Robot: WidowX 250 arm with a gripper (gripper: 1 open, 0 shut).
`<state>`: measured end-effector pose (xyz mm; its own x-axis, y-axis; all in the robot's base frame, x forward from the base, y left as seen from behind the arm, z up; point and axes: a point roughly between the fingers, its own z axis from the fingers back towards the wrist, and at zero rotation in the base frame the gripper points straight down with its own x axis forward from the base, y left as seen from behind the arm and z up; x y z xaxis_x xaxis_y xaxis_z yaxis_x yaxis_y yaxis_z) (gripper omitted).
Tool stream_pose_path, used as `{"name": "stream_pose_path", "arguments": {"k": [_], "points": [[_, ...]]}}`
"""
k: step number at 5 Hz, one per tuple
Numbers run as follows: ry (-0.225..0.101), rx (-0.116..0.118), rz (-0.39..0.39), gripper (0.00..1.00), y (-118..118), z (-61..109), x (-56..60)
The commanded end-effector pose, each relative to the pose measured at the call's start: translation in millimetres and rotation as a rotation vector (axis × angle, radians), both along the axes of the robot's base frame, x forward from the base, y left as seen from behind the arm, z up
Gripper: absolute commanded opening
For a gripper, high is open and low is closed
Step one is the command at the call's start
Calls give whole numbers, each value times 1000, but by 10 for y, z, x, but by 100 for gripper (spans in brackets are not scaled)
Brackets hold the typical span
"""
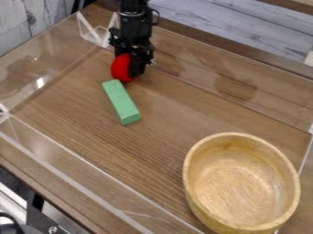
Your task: Move the red object to the right side of the table
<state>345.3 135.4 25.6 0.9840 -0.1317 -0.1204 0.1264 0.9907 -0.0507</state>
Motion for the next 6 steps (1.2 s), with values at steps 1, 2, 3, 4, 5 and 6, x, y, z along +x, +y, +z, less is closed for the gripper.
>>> {"name": "stream_pose_path", "arguments": {"k": [1, 2, 3, 4, 5, 6], "points": [[-58, -3, 20, 100, 24, 291, -7], [-67, -16, 33, 0, 7, 361, -41], [-76, -28, 43, 0, -4, 417, -63], [-75, -42, 54, 100, -2, 445, -66], [-80, -49, 62, 0, -3, 477, -70], [-83, -54, 62, 0, -17, 499, -78]]}}
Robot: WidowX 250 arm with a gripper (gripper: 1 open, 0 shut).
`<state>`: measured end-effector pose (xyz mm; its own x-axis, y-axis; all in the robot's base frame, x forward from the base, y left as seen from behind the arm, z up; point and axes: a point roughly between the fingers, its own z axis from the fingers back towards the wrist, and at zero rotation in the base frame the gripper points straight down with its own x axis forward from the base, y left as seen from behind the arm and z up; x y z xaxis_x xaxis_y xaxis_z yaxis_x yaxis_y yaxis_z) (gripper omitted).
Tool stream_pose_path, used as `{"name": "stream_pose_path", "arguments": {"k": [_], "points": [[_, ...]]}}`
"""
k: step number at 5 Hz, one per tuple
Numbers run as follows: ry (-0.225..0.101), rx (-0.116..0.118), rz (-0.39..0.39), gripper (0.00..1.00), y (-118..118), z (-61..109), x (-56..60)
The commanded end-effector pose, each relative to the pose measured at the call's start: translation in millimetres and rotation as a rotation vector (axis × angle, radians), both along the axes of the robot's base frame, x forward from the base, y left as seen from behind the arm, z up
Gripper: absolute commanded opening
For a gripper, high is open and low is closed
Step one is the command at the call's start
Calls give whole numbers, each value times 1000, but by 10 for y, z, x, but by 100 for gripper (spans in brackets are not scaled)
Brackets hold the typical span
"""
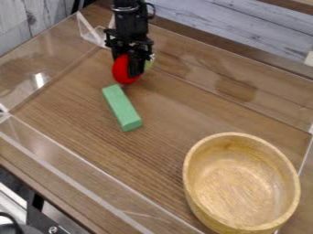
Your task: Move the red object to the right side of the table
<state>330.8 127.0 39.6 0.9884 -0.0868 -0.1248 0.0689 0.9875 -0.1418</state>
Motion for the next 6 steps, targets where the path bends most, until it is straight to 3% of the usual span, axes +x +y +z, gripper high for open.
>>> {"name": "stream_pose_path", "arguments": {"k": [1, 2, 3, 5, 6], "points": [[-95, 29, 14, 100, 62, 372, 71], [-94, 29, 15, 0, 66, 373, 83], [-93, 30, 14, 0, 69, 375, 86], [-174, -33, -10, 0, -143, 873, -10], [-183, -69, -36, 0, -378, 1018, -115]]}}
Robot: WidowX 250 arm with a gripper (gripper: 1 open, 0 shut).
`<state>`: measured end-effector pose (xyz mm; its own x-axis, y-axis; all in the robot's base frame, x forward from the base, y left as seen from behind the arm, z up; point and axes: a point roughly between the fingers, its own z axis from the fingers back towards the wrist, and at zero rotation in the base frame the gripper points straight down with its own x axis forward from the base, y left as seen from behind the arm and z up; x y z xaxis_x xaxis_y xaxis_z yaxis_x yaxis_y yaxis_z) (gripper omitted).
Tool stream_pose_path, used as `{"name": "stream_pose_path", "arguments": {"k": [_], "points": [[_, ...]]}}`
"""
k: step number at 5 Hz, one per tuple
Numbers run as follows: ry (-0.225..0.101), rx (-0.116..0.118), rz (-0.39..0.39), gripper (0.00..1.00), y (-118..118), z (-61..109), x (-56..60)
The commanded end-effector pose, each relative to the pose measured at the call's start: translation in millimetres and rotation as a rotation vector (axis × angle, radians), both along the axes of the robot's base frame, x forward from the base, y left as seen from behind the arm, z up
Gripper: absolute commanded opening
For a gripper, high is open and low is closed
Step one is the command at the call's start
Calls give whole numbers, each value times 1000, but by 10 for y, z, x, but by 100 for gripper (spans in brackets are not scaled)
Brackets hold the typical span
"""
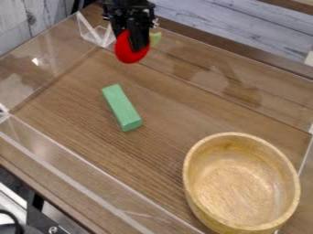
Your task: Move the red object to the right side of the table
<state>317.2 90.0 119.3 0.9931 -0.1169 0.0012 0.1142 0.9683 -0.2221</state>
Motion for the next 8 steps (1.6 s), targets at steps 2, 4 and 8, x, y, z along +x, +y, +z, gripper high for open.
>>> {"name": "stream_pose_path", "arguments": {"k": [2, 4, 8], "points": [[-61, -18, -93, 0, -505, 278, -178], [-33, -38, -169, 0, -879, 93, -285], [25, -46, -206, 0, -972, -501, -286]]}}
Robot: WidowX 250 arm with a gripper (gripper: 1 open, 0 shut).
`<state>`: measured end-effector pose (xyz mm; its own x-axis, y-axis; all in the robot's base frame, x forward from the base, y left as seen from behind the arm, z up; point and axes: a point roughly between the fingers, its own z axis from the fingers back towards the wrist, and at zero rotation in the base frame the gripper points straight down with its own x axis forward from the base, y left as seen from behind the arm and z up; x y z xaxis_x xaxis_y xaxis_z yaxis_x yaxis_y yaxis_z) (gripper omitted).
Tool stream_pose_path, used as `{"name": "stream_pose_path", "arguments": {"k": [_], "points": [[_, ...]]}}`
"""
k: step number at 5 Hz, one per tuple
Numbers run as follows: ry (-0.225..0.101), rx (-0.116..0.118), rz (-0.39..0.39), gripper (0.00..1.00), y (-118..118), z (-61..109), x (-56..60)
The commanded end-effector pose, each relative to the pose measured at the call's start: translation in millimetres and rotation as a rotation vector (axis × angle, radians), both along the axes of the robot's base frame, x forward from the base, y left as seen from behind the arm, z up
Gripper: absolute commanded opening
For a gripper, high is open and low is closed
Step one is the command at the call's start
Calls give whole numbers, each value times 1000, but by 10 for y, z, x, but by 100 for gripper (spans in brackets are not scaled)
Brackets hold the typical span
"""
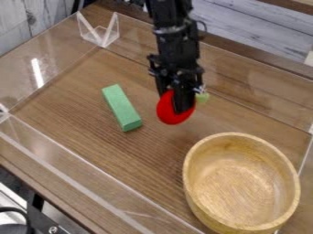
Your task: Move the red object to the right side of the table
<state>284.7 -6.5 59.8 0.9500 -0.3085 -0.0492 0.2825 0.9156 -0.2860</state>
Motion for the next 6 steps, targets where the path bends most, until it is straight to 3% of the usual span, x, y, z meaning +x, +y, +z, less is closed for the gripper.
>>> {"name": "stream_pose_path", "arguments": {"k": [1, 3, 4, 5, 6], "points": [[-21, 16, 3, 0, 26, -16, 93], [-5, 38, 32, 0, 98, -71, 204], [4, 43, 38, 100, 125, -90, 232], [8, 51, 44, 0, 137, -91, 240], [10, 56, 48, 0, 148, -91, 247]]}}
